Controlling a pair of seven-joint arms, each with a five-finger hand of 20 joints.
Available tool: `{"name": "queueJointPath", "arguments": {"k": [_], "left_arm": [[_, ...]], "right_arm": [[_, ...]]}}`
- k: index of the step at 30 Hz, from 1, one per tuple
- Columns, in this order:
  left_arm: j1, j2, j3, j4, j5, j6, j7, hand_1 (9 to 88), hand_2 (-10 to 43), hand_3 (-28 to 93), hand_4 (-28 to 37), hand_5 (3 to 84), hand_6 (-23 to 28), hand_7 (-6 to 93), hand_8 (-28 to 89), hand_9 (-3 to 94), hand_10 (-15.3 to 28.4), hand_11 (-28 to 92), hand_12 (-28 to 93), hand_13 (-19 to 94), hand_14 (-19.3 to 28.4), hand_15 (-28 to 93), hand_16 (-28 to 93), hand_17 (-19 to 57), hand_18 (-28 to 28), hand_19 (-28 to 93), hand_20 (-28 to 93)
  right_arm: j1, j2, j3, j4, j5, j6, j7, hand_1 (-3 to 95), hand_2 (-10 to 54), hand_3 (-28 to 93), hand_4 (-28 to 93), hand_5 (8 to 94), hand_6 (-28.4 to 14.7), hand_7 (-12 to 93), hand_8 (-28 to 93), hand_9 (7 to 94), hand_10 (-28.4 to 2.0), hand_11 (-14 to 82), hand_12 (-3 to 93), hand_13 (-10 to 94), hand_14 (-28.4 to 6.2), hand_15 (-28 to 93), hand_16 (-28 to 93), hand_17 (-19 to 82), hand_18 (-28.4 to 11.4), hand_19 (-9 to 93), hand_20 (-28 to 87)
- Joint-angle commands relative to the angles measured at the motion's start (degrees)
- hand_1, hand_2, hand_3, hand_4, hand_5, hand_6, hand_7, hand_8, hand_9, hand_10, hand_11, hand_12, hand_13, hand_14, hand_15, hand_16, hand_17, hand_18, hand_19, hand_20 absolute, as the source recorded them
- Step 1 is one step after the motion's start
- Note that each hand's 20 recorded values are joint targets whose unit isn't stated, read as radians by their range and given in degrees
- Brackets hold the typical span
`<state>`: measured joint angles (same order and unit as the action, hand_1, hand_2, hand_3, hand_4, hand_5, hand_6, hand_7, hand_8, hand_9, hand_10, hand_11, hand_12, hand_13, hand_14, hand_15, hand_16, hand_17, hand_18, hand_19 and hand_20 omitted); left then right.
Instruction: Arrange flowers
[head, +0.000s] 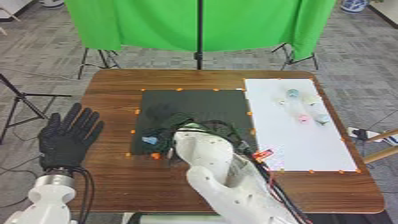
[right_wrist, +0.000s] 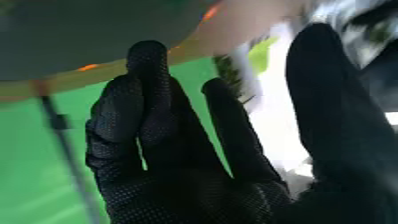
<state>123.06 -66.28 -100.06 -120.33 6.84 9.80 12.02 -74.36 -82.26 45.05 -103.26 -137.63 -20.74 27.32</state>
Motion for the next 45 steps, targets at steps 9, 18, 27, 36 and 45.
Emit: {"name": "queueJointPath", "arguments": {"k": [9,18,27,36,45], "left_arm": [[1.88,-0.62,-0.30,-0.43,0.34,-0.77,-0.12,30.4,10.1,73,-25.5,42.1,8.2,11.2,-8,36.3,14.3,17,12,27,14.7,34,-4,-3.7,13.3,26,15],[2.45,-0.85,-2.05,-0.82,0.94,0.00,0.43,30.4,10.2,73,-25.7,42.2,8.0,11.6,-9,36.4,14.0,17,12,28,14.4,34,-3,-3.3,13.2,26,15],[1.74,-1.17,-1.30,-0.55,1.52,0.31,0.54,30.2,10.8,73,-25.6,42.1,8.1,11.5,-9,36.2,14.2,17,12,27,14.2,32,-3,-3.1,13.2,25,15],[2.35,-1.56,-1.04,-1.03,1.01,1.24,0.68,30.2,12.4,73,-25.6,42.4,8.1,11.7,-9,36.4,14.2,17,12,28,14.4,33,-3,-3.3,13.2,26,15],[3.20,-1.35,-0.87,-1.19,0.57,0.39,1.04,30.9,13.5,75,-22.4,42.6,8.1,11.7,-9,36.6,14.3,17,12,28,14.5,33,-3,-3.3,13.2,26,15]], "right_arm": [[-9.20,17.71,30.99,-5.17,2.62,4.95,12.10,46.3,-9.5,77,-26,42.8,-10.3,11,-9,39.2,-23.4,12.6,14.9,41,-19.8,49,14,26,-24.7,79,25],[-18.20,22.86,40.18,-5.62,-2.22,-2.74,3.84,50.4,-9.5,79,-28,44.0,-7.9,12,-10,39.3,-20.5,11.0,14.3,42,-17.4,46,15,27,-24.2,83,29],[-16.07,23.22,37.44,-0.83,-6.25,-2.74,3.09,48.5,-9.5,78,-28,45.5,-6.1,13,-10,41.2,-18.0,10.6,14.3,45,-15.7,42,16,27,-23.7,81,32],[-17.79,23.36,36.19,0.72,-6.61,6.52,3.57,66.7,-9.5,65,-28,65.4,-1.9,26,1,75.0,-11.1,12.1,39.0,67,-5.5,49,46,40,-18.9,91,46],[-15.45,23.25,32.33,-3.27,-8.14,17.34,0.04,69.3,-9.5,68,-28,68.1,-1.1,44,12,79.0,-10.4,16.8,48.1,71,-4.5,50,50,44,-16.2,90,45]]}}
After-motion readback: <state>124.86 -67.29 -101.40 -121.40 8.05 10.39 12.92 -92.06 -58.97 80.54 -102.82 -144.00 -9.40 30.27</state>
